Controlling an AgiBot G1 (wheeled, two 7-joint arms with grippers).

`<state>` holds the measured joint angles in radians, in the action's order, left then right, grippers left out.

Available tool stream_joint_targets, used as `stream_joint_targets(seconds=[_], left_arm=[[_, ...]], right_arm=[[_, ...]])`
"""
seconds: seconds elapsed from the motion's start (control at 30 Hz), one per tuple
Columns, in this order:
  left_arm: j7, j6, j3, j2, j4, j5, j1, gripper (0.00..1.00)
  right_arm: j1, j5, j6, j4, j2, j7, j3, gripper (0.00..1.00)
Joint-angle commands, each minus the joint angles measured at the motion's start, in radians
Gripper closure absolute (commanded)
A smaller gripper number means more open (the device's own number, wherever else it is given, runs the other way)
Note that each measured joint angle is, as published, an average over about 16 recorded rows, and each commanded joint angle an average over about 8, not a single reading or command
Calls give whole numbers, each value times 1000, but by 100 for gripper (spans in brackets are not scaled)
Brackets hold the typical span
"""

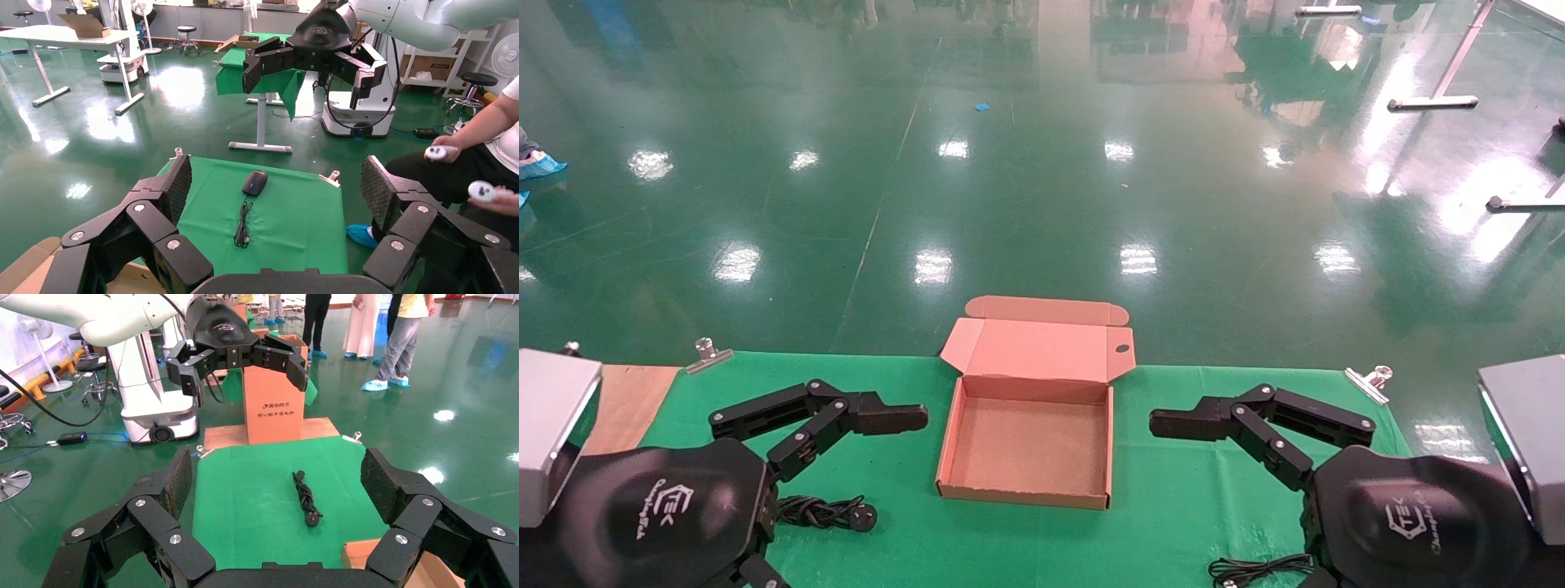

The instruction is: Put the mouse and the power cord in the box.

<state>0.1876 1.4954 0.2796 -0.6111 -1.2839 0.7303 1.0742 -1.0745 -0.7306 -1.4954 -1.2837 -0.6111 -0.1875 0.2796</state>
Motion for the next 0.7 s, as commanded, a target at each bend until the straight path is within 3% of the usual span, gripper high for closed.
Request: stream_joint_targets(seconds=[0.03,0.7], left_arm=[[0,0,0,0,0,0,0,0],[-6,12,8,3,-8,19,7,0]], right_arm=[[0,0,0,0,0,0,0,0],[-5,-30,-7,-8,5,14,9,0]])
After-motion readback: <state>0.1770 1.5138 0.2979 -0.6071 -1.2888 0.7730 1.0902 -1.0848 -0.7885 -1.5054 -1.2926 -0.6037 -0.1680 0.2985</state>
